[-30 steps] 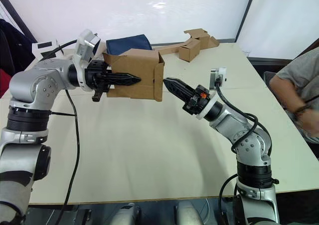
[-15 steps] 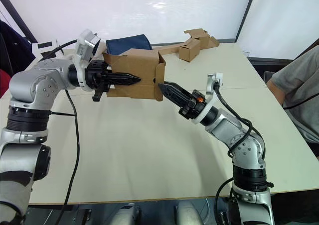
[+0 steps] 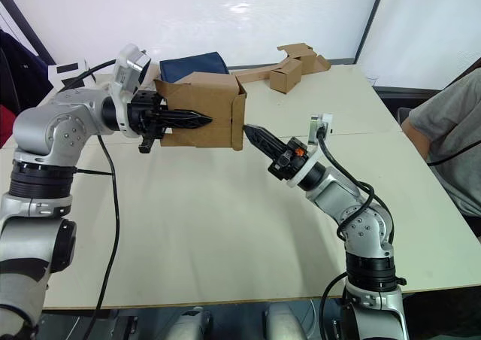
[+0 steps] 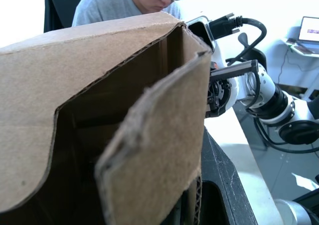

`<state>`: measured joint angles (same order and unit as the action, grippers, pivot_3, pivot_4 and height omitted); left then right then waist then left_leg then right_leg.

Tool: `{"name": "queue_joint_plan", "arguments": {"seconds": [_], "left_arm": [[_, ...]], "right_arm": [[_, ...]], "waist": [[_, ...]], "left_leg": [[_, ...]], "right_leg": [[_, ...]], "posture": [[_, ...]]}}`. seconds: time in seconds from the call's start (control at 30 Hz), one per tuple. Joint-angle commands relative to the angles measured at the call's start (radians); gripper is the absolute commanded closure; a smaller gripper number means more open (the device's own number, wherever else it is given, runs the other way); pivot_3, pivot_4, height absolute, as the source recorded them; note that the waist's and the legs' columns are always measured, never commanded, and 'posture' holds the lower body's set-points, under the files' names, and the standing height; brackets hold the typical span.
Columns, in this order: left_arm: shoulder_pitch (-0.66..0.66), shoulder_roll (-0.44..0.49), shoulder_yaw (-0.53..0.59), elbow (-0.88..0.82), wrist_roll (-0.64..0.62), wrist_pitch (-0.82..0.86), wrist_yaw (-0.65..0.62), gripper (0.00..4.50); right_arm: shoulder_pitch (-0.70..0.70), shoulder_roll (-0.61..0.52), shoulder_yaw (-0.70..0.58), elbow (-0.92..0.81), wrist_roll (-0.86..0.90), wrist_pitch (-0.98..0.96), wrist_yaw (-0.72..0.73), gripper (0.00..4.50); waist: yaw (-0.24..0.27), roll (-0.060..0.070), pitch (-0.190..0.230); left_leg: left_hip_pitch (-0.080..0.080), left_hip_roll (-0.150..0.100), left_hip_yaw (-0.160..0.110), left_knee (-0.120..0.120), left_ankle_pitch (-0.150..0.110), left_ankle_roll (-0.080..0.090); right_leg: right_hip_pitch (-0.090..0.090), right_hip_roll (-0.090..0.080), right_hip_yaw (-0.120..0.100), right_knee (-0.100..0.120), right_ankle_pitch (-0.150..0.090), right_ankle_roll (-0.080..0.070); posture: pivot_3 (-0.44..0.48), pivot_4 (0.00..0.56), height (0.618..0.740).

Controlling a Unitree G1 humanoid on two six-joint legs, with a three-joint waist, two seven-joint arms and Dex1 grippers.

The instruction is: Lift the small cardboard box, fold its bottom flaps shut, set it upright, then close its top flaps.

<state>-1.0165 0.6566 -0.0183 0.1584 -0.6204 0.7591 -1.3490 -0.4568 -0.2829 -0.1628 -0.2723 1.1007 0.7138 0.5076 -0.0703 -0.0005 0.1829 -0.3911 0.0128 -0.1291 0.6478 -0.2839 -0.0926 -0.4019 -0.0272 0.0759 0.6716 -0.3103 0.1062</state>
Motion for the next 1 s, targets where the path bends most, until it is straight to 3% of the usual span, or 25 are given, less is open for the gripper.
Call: {"name": "queue_joint_plan", "arguments": {"seconds": [0.03, 0.1, 0.23, 0.9, 1.0], "left_arm": [[-0.022, 0.013, 0.026, -0.011, -0.015, -0.001, -0.006, 4.5], [-0.021, 0.014, 0.029, -0.016, -0.02, 0.004, -0.005, 4.5], [-0.02, 0.015, 0.029, -0.019, -0.023, 0.008, -0.006, 4.5], [-0.021, 0.014, 0.027, -0.012, -0.019, 0.01, -0.014, 4.5], [-0.02, 0.013, 0.026, -0.012, -0.018, 0.01, -0.014, 4.5]], "right_arm": [[-0.004, 0.011, -0.025, -0.007, 0.018, -0.018, 0.003, 4.21], [-0.001, 0.018, -0.044, 0.0, 0.044, -0.016, -0.008, 3.76], [0.004, 0.015, -0.052, 0.006, 0.081, 0.011, -0.007, 2.13], [0.032, 0.025, -0.041, -0.035, 0.122, 0.021, -0.001, 2.13], [0.034, 0.03, -0.038, -0.032, 0.105, 0.007, -0.002, 1.43]], "waist": [[0.0, 0.0, 0.0], [0.0, 0.0, 0.0], [0.0, 0.0, 0.0], [0.0, 0.0, 0.0], [0.0, 0.0, 0.0]], "left_leg": [[0.0, 0.0, 0.0, 0.0, 0.0, 0.0], [0.0, 0.0, 0.0, 0.0, 0.0, 0.0], [0.0, 0.0, 0.0, 0.0, 0.0, 0.0], [0.0, 0.0, 0.0, 0.0, 0.0, 0.0], [0.0, 0.0, 0.0, 0.0, 0.0, 0.0]], "right_leg": [[0.0, 0.0, 0.0, 0.0, 0.0, 0.0], [0.0, 0.0, 0.0, 0.0, 0.0, 0.0], [0.0, 0.0, 0.0, 0.0, 0.0, 0.0], [0.0, 0.0, 0.0, 0.0, 0.0, 0.0], [0.0, 0.0, 0.0, 0.0, 0.0, 0.0]], "posture": [[0.0, 0.15, 0.74], [0.0, 0.15, 0.74], [0.0, 0.15, 0.74], [0.0, 0.15, 0.74], [0.0, 0.15, 0.74]]}}
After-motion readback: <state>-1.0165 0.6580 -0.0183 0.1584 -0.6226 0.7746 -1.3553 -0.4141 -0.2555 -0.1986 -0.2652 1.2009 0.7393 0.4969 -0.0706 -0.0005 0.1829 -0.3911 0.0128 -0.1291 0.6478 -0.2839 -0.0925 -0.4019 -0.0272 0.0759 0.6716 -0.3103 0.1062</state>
